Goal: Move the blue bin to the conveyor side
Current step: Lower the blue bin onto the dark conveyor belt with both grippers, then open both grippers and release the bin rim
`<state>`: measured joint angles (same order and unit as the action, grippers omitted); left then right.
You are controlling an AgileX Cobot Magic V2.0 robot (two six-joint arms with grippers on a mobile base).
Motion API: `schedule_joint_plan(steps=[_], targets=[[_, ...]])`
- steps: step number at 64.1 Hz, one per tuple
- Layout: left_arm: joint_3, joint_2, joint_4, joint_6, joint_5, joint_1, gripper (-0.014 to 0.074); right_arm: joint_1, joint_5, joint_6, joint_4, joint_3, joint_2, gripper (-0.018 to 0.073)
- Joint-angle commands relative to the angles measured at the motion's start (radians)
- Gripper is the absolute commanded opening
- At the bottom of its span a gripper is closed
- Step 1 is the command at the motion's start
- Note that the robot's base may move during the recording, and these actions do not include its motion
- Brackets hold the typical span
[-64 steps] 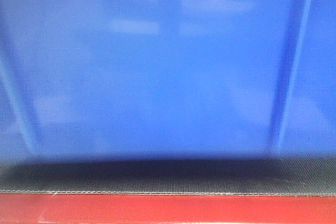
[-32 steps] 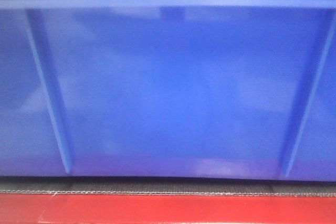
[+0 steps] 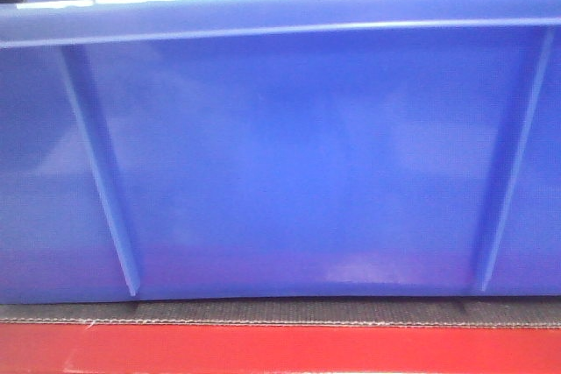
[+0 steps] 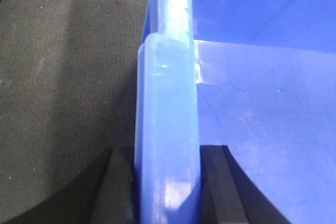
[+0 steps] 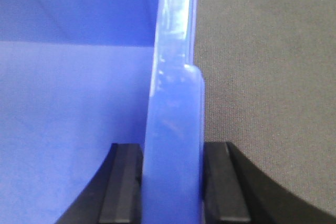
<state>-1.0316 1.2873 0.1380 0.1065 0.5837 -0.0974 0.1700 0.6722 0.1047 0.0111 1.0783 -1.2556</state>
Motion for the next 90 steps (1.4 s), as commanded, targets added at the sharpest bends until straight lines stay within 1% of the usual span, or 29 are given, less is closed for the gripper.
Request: schedule_joint_plan(steps=[1, 6, 9, 10, 12, 18, 28, 30, 33, 36, 37, 38, 40, 41, 43, 44, 47, 49, 51, 58, 60, 66, 73, 79, 86, 90], targets=[[-0.014, -0.015, -0.020, -0.002, -0.086, -0.001, 0.0249, -0.012, -0.073, -0.011, 0.045, 0.013, 0.018, 0.0127], [-0.014, -0.015, -0.020, -0.002, -0.088, -0.001, 0.0371, -0.012, -0.073, -0.011, 0.045, 0.013, 0.018, 0.0300], [-0.014, -0.015, -0.020, -0.002, -0.091, -0.001, 0.0420, -0.012, -0.073, -0.011, 0.045, 0.013, 0.018, 0.0361], [-0.014, -0.015, -0.020, -0.002, -0.093, -0.001, 0.0437, -0.012, -0.073, -0.011, 0.045, 0.013, 0.018, 0.0401], [-0.014, -0.015, -0.020, -0.002, -0.097, -0.001, 0.0455, -0.012, -0.073, -0.011, 0.045, 0.013, 0.018, 0.0433], [-0.014, -0.015, -0.020, -0.002, -0.104, -0.001, 0.0473, -0.012, -0.073, -0.011, 0.045, 0.013, 0.018, 0.0480], [-0.034, -0.015, -0.020, -0.002, -0.101, -0.001, 0.0474, -0.012, -0.071, -0.011, 0.054, 0.030, 0.020, 0.0473], [-0.046, -0.017, -0.020, -0.002, -0.098, -0.001, 0.0474, -0.012, -0.059, -0.011, 0.054, 0.044, 0.023, 0.0457], [-0.073, -0.028, -0.020, -0.002, -0.082, -0.001, 0.0463, -0.012, -0.023, -0.011, 0.054, 0.085, 0.029, 0.0399], [-0.104, -0.044, -0.020, -0.002, -0.068, -0.001, 0.0428, -0.012, 0.010, -0.011, 0.054, 0.115, 0.034, 0.0316], [-0.113, -0.049, -0.020, -0.002, -0.062, -0.001, 0.0409, -0.012, 0.026, -0.011, 0.054, 0.135, 0.039, 0.0265], [-0.123, -0.055, -0.020, -0.002, -0.057, -0.001, 0.0375, -0.012, 0.032, -0.011, 0.054, 0.148, 0.039, 0.0246], [-0.141, -0.066, -0.020, -0.002, -0.045, -0.001, 0.0321, -0.012, 0.054, -0.011, 0.054, 0.172, 0.044, 0.0172], [-0.150, -0.075, -0.020, -0.002, -0.041, -0.001, 0.0291, -0.012, 0.060, -0.011, 0.054, 0.183, 0.046, 0.0114], [-0.168, -0.086, -0.020, -0.002, -0.039, -0.001, 0.0230, -0.012, 0.065, -0.011, 0.054, 0.204, 0.054, 0.0041], [-0.174, -0.092, -0.020, -0.002, -0.039, -0.001, 0.0200, -0.012, 0.065, -0.011, 0.054, 0.216, 0.060, -0.0010], [-0.192, -0.112, -0.020, -0.002, -0.055, -0.001, 0.0079, -0.012, 0.058, -0.011, 0.054, 0.240, 0.067, -0.0107], [-0.196, -0.121, -0.020, -0.002, -0.073, -0.001, 0.0009, -0.012, 0.053, -0.011, 0.054, 0.255, 0.069, -0.0092], [-0.201, -0.128, -0.020, -0.002, -0.089, -0.001, -0.0040, -0.012, 0.051, -0.011, 0.054, 0.267, 0.069, -0.0076], [-0.224, -0.154, -0.020, -0.002, -0.132, -0.001, 0.0007, -0.010, 0.064, -0.011, 0.044, 0.308, 0.076, -0.0070], [-0.232, -0.162, -0.021, -0.002, -0.132, -0.001, 0.0008, -0.010, 0.061, -0.011, 0.042, 0.316, 0.080, -0.0070], [-0.244, -0.184, -0.061, -0.002, -0.128, -0.001, 0.0002, -0.010, 0.064, -0.011, 0.042, 0.338, 0.101, -0.0070], [-0.226, -0.224, -0.063, -0.002, -0.105, -0.001, 0.0002, -0.010, 0.068, -0.011, 0.042, 0.323, 0.146, -0.0072], [-0.161, -0.266, -0.063, -0.002, -0.135, -0.001, 0.0002, -0.010, 0.038, -0.017, 0.042, 0.248, 0.196, -0.0087], [-0.021, -0.346, -0.063, -0.002, -0.240, -0.001, 0.0002, -0.010, -0.067, -0.035, 0.042, 0.099, 0.291, -0.0087], [0.051, -0.390, -0.063, -0.002, -0.291, -0.001, 0.0002, -0.010, -0.145, -0.038, 0.042, -0.019, 0.354, -0.0087]])
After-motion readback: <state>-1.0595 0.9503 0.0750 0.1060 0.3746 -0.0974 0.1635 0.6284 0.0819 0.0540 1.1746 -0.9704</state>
